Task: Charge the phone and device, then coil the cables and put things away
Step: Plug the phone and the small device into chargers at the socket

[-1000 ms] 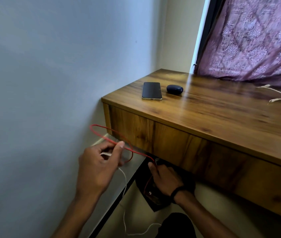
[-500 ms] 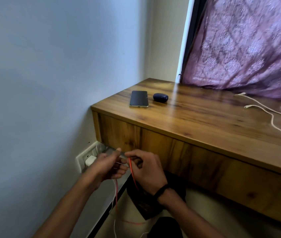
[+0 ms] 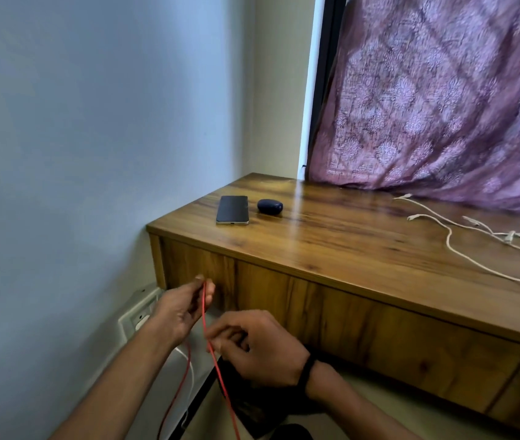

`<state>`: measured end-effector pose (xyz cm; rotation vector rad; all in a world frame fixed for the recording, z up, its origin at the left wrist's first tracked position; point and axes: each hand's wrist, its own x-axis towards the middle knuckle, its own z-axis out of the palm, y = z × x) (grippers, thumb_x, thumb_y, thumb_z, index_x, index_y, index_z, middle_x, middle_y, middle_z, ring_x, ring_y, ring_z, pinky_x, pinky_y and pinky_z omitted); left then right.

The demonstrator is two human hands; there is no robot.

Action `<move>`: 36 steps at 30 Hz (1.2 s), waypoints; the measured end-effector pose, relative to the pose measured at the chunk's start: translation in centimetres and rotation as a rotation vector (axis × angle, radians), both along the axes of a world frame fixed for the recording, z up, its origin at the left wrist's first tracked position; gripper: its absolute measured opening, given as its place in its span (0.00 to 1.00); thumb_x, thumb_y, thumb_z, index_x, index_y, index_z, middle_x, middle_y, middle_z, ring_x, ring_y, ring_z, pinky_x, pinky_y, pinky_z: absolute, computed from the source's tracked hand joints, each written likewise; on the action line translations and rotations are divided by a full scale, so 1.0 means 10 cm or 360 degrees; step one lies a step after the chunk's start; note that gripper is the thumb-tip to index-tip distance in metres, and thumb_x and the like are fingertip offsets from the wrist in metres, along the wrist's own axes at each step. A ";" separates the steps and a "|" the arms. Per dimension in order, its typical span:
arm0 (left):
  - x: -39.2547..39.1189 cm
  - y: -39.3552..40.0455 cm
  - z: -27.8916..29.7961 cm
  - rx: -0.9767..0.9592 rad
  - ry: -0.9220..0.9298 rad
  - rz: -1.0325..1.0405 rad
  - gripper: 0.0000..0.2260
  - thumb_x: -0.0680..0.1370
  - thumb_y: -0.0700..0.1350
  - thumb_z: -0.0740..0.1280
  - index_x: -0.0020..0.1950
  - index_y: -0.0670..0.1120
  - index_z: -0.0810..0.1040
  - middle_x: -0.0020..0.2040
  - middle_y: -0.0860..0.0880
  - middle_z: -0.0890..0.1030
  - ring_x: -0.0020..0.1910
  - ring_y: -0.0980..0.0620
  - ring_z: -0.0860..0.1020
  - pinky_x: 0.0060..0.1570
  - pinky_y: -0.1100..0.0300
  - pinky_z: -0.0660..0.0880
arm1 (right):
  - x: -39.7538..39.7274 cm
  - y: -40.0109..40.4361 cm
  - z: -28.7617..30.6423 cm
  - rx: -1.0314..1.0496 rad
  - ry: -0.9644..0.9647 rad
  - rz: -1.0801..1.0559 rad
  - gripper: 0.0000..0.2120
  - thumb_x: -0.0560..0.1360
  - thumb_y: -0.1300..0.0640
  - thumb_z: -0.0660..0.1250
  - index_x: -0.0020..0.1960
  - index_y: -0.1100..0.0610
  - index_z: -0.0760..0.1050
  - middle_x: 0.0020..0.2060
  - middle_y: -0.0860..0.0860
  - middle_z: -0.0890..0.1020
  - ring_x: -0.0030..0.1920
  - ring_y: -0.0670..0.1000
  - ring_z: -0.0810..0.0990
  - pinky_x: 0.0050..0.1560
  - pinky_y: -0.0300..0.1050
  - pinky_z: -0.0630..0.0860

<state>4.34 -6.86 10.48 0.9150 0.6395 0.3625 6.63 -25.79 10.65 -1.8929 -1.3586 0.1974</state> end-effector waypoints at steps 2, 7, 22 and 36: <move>-0.08 -0.13 0.08 0.0236 -0.0110 -0.0065 0.10 0.82 0.42 0.67 0.53 0.36 0.82 0.35 0.45 0.84 0.28 0.55 0.80 0.29 0.65 0.79 | 0.10 0.05 -0.03 0.0217 0.0201 -0.0252 0.05 0.82 0.54 0.67 0.52 0.51 0.82 0.46 0.49 0.88 0.45 0.44 0.85 0.49 0.41 0.82; -0.18 -0.35 0.34 0.0962 -0.0209 -0.0263 0.10 0.81 0.44 0.67 0.51 0.39 0.84 0.39 0.40 0.84 0.33 0.49 0.82 0.33 0.60 0.80 | 0.35 0.36 0.28 0.0691 0.0918 -0.0684 0.16 0.83 0.47 0.66 0.48 0.58 0.83 0.40 0.58 0.88 0.38 0.52 0.83 0.41 0.54 0.82; 0.11 -0.38 0.68 0.1816 -0.0163 -0.0702 0.10 0.82 0.48 0.66 0.51 0.43 0.84 0.42 0.46 0.87 0.40 0.47 0.86 0.43 0.54 0.83 | 1.29 0.57 1.03 0.0783 0.1376 -0.0749 0.02 0.79 0.66 0.71 0.51 0.64 0.81 0.42 0.60 0.87 0.35 0.51 0.84 0.38 0.42 0.83; 1.48 0.28 1.00 0.2451 0.0987 0.0033 0.29 0.73 0.72 0.65 0.43 0.44 0.77 0.45 0.45 0.82 0.45 0.47 0.78 0.44 0.55 0.75 | 1.63 0.70 0.87 0.0868 0.1180 -0.0948 0.04 0.75 0.66 0.76 0.50 0.61 0.84 0.37 0.56 0.86 0.31 0.48 0.84 0.38 0.42 0.84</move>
